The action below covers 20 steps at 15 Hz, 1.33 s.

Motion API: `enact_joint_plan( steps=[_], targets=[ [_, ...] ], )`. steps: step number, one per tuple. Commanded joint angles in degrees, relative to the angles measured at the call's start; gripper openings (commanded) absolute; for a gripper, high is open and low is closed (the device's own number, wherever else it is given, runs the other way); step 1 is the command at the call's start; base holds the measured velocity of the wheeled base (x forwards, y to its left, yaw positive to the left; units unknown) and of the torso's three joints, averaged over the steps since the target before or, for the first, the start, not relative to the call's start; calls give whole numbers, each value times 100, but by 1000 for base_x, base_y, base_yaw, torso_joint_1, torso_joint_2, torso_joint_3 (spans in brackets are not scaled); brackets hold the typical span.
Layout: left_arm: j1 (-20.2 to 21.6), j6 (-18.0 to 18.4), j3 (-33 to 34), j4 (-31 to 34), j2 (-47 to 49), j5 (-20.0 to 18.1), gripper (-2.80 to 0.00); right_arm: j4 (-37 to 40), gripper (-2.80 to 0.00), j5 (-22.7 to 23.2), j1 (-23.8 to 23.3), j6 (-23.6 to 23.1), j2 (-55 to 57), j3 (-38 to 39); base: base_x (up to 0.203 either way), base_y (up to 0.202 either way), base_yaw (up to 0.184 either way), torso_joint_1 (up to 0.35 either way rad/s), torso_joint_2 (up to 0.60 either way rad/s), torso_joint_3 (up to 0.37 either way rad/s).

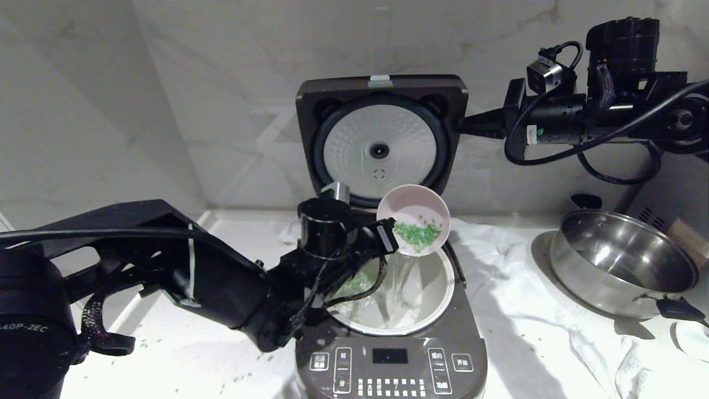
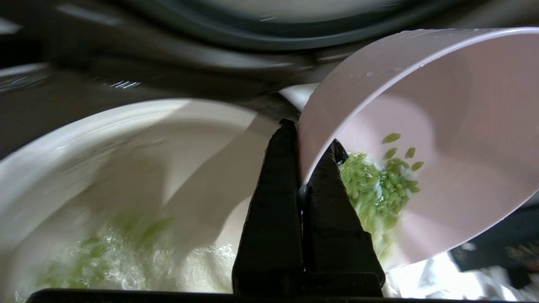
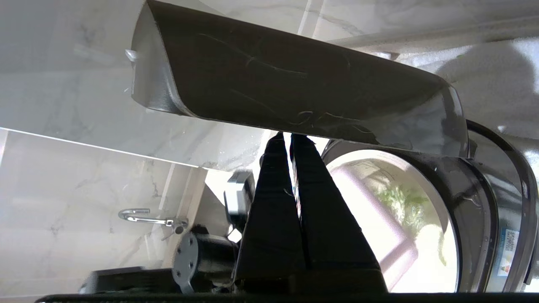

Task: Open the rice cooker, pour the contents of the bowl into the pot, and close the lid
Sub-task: Pour the water from the bowl into the rice cooker

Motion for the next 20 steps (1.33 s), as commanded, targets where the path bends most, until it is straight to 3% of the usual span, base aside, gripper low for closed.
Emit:
enact_joint_plan(
  steps=[1,4,9,20],
  targets=[
    [1,200,601,-2073,481,-117,-280,-1,-280,27,3,16,56,11,0,0,0,0,0,0],
    [9,325,548,-2563,612,-143,-280,-73,-280,27,12,25,136,11,0,0,0,0,0,0],
    [57,687,184,-2641,895,-134,-280,-116,-280,27,64,25,170,11,0,0,0,0,0,0],
    [81,774,298,-2624,711,-143,-280,-116,-280,18,64,25,144,20,0,0,0,0,0,0]
  ],
)
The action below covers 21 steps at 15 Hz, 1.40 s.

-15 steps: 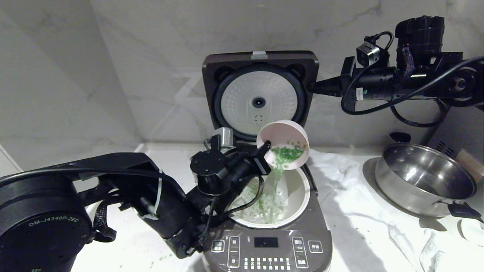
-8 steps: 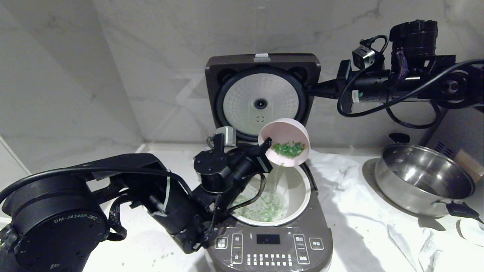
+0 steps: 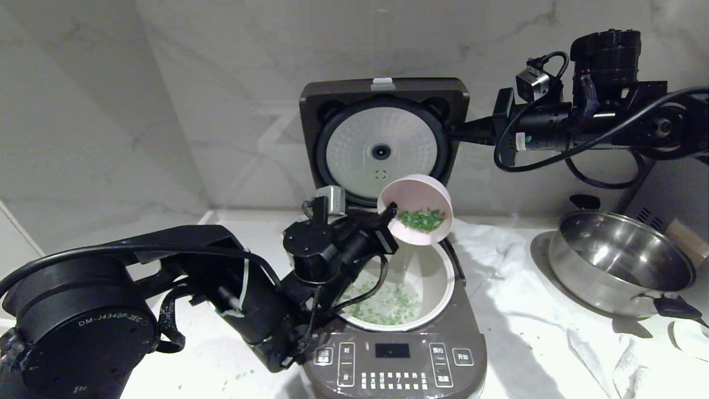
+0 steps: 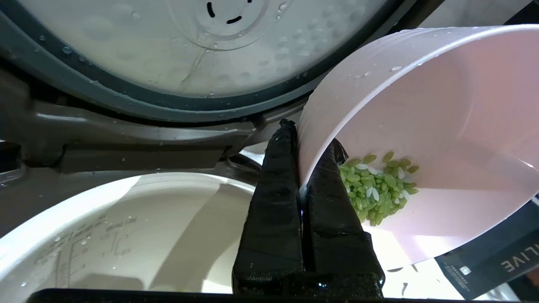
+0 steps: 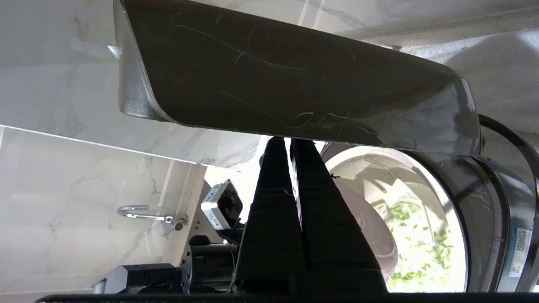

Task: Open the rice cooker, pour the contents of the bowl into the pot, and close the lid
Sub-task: Pour the water from the bowl into the rice cooker, then place the bowl on the table

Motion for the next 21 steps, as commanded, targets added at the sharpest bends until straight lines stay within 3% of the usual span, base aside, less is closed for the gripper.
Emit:
enact_joint_plan(
  steps=[1,4,7,9,15,21],
  targets=[
    [31,1,165,15,-208,-24,-280,-2,-280,23,-6,22,-21,0,0,0,0,0,0,0],
    [144,88,449,860,-832,-73,-280,-2,-280,14,-6,22,-25,30,0,0,0,0,0,0],
    [389,312,382,3037,-1696,-178,-280,-2,-280,23,3,22,-57,35,0,0,0,0,0,0],
    [624,535,180,4077,-2189,-205,-280,-2,-280,19,12,22,-65,43,0,0,0,0,0,0],
    [1202,614,-565,7683,-3415,-212,-280,6,-280,14,20,23,-119,127,0,0,0,0,0,0],
    [2422,665,-260,9542,-4278,-202,-280,6,-280,14,149,22,-240,229,0,0,0,0,0,0]
  ],
)
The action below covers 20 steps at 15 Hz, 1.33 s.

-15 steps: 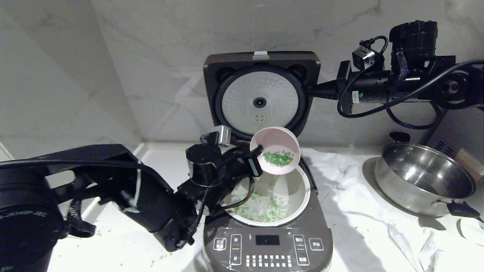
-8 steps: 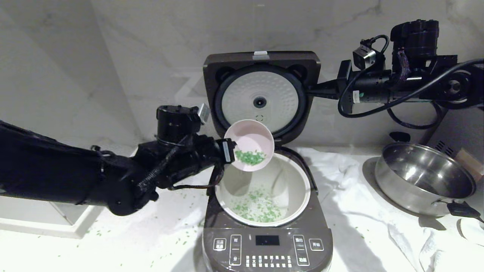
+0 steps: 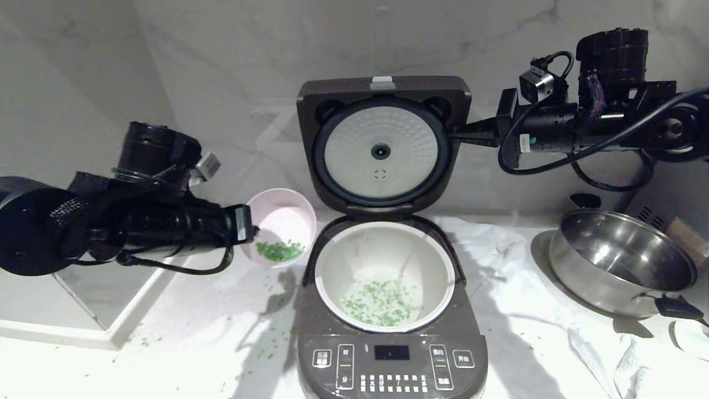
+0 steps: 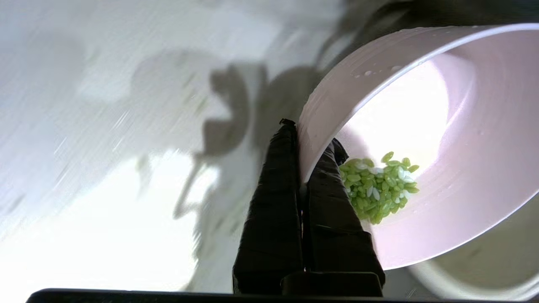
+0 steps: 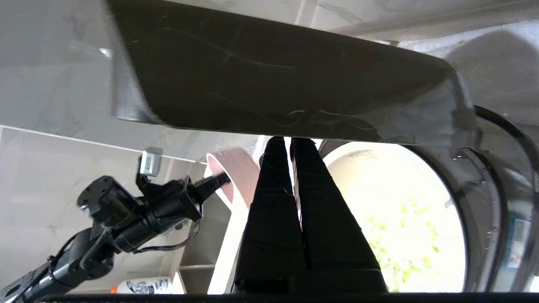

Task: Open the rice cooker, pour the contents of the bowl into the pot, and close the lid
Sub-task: Place the bowl on the table

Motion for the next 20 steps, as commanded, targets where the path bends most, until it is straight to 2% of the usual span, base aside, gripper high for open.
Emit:
enact_joint_plan(
  steps=[1,4,7,8,11,13,15,18,20],
  targets=[
    [475,14,187,560,-405,3,-280,2,-280,28,87,22,-73,54,0,0,0,0,0,0],
    [1122,220,533,740,-421,-8,-280,-4,-280,28,170,14,-144,178,0,0,0,0,0,0],
    [1304,249,770,682,-364,-16,-280,2,-280,28,176,14,-153,193,0,0,0,0,0,0],
    [1305,186,725,410,-389,-33,-280,2,-280,28,176,14,-153,196,0,0,0,0,0,0],
    [1273,83,1011,-1962,-370,-58,-280,2,-280,28,167,14,-214,257,0,0,0,0,0,0],
    [1208,257,1532,-3465,-231,-33,-280,-2,-280,28,149,14,-232,281,0,0,0,0,0,0],
    [1210,439,1981,-4586,-39,1,-280,-3,-280,28,123,14,-232,305,0,0,0,0,0,0],
    [1230,617,2408,-5739,120,-9,-280,-7,-280,28,132,14,-223,328,0,0,0,0,0,0],
    [1231,821,2581,-5930,130,-18,-280,-7,-280,28,149,14,-214,328,0,0,0,0,0,0]
  ],
)
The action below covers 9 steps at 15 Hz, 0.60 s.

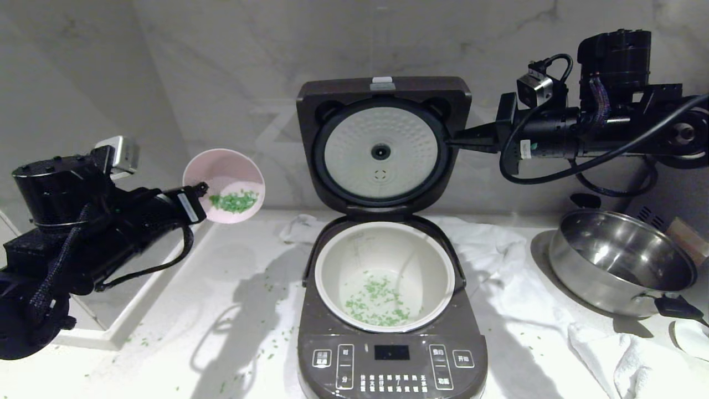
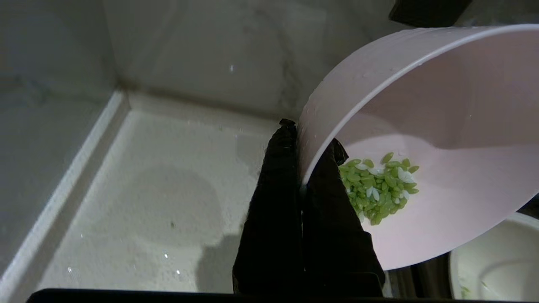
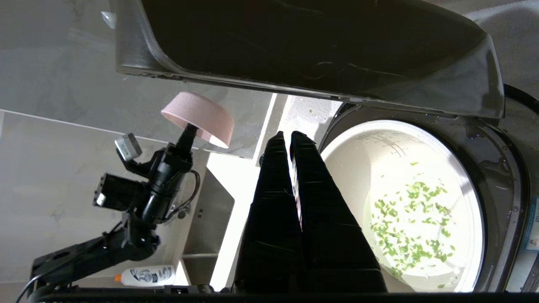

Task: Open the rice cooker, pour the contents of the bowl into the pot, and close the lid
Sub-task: Place the bowl on the table

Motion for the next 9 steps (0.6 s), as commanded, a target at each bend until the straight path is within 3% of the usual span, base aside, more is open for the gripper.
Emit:
enact_joint_plan(
  steps=[1,7,9],
  targets=[
    [24,23,183,-126,81,5,-280,-5,-280,24,15,22,-2,2,0,0,0,0,0,0],
    [170,41,585,-83,-30,-4,-280,-5,-280,24,25,22,-86,94,0,0,0,0,0,0],
    [286,115,668,250,-75,-12,-280,-3,-280,28,86,24,-344,258,0,0,0,0,0,0]
  ],
)
